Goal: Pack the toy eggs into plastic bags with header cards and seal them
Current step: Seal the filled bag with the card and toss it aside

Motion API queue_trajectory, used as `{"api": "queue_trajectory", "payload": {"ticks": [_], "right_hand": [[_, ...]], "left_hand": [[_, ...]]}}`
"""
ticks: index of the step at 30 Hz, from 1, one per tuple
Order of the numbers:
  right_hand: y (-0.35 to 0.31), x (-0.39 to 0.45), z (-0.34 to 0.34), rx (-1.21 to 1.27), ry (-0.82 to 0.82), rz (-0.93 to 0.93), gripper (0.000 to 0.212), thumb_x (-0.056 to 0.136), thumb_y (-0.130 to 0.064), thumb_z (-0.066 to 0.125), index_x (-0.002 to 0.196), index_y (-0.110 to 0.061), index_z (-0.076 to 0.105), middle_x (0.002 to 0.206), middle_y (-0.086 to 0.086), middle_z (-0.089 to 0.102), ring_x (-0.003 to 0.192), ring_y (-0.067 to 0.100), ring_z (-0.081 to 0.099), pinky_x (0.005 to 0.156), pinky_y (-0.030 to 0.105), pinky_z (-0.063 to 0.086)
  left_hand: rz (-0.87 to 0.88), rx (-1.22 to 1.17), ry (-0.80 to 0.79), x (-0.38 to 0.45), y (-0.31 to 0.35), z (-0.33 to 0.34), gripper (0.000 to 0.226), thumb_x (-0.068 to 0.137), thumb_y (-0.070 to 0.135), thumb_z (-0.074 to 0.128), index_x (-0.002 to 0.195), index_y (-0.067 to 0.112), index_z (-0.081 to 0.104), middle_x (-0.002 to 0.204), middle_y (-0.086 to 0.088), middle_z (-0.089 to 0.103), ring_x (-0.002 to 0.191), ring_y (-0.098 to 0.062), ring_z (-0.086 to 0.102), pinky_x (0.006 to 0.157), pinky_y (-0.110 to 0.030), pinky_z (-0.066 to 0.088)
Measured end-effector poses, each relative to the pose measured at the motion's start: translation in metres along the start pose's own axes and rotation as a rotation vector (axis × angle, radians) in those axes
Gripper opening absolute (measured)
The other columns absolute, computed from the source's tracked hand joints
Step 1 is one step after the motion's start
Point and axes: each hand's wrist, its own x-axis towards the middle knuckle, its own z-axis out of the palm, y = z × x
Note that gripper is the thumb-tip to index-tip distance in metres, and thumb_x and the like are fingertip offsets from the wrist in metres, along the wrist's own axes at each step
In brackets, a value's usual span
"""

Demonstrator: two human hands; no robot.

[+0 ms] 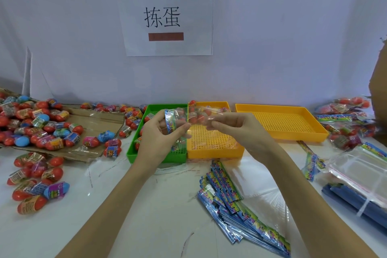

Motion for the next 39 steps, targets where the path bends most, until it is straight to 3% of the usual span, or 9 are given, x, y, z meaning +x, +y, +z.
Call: {"api": "queue_trajectory", "payload": {"ticks": [5,8,10,13,17,25,29,34,39], "right_hand": [[-0.003,-0.002,-0.001,0.029,-0.276,0.074,0.034,0.102,-0.04,0.062,0.136,-0.044,0.062,0.128,-0.009,0.072,0.119,0.01,0.067,0.103,0.036,0.037],[-0.005,-0.003,0.003,-0.068,-0.298,0.068,0.035,0.1,-0.044,0.063,0.134,-0.047,0.064,0.136,-0.022,0.065,0.127,-0.004,0.057,0.102,0.025,0.039],[-0.005,-0.003,0.007,-0.138,-0.247,0.032,0.031,0.098,-0.045,0.065,0.129,-0.045,0.069,0.135,-0.025,0.064,0.13,-0.008,0.053,0.106,0.026,0.043],[-0.008,-0.003,0.016,-0.212,-0.214,-0.056,0.026,0.1,-0.039,0.066,0.125,-0.04,0.073,0.128,-0.026,0.068,0.127,-0.009,0.055,0.102,0.022,0.045],[-0.011,-0.004,0.026,-0.2,-0.233,-0.102,0.023,0.101,-0.031,0.066,0.12,-0.026,0.078,0.115,-0.014,0.076,0.114,0.003,0.066,0.095,0.024,0.053],[-0.012,0.002,-0.001,0.103,0.273,-0.113,0.023,0.107,-0.015,0.053,0.112,-0.011,0.076,0.104,0.002,0.08,0.101,0.019,0.075,0.077,0.027,0.061],[0.018,0.029,0.004,-0.168,0.384,0.074,0.028,0.105,-0.007,0.052,0.125,-0.018,0.069,0.124,0.002,0.071,0.099,0.014,0.072,0.086,0.038,0.063],[0.038,0.09,0.0,-0.837,0.248,0.031,0.054,0.098,0.008,0.05,0.147,-0.016,0.052,0.151,0.007,0.053,0.138,0.03,0.049,0.11,0.041,0.045],[0.056,0.105,-0.005,-1.255,0.199,-0.03,0.028,0.098,-0.002,0.062,0.121,-0.014,0.073,0.122,0.009,0.07,0.114,0.028,0.06,0.094,0.039,0.052]], "left_hand": [[0.021,0.125,0.017,-0.001,-0.001,0.002,0.054,0.082,0.035,0.085,0.128,0.022,0.061,0.107,0.001,0.078,0.094,-0.018,0.076,0.089,-0.046,0.063],[0.125,0.288,0.081,0.0,0.002,0.003,0.106,0.071,0.053,0.09,0.155,0.034,0.028,0.159,0.005,0.04,0.14,-0.015,0.047,0.116,-0.041,0.043],[0.299,0.539,0.03,0.003,0.001,-0.001,0.115,0.069,0.061,0.088,0.16,0.034,0.023,0.168,0.002,0.019,0.154,-0.018,0.023,0.123,-0.042,0.023],[0.524,0.857,-0.076,0.002,0.0,-0.004,0.096,0.073,0.053,0.087,0.154,0.023,0.044,0.156,-0.005,0.045,0.147,-0.027,0.038,0.118,-0.034,0.016],[0.662,0.902,-0.093,-0.003,-0.003,0.002,0.046,0.083,0.024,0.086,0.125,0.011,0.073,0.106,-0.003,0.077,0.096,-0.026,0.071,0.095,-0.04,0.047],[-0.005,0.218,0.137,0.006,0.009,-0.021,0.027,0.082,0.021,0.087,0.105,0.014,0.075,0.078,0.003,0.08,0.068,-0.014,0.077,0.064,-0.031,0.065],[-0.148,0.0,0.105,0.008,0.008,-0.023,0.028,0.082,0.017,0.086,0.108,0.011,0.075,0.084,-0.006,0.081,0.076,-0.026,0.08,0.073,-0.041,0.066],[-0.214,-0.121,-0.009,0.008,0.008,-0.024,0.022,0.082,0.017,0.087,0.102,0.014,0.078,0.089,-0.01,0.081,0.075,-0.026,0.079,0.065,-0.027,0.063],[-0.208,-0.057,-0.083,0.007,0.002,-0.018,0.027,0.082,0.01,0.086,0.107,0.008,0.076,0.088,-0.01,0.08,0.073,-0.027,0.079,0.068,-0.026,0.062]]}}
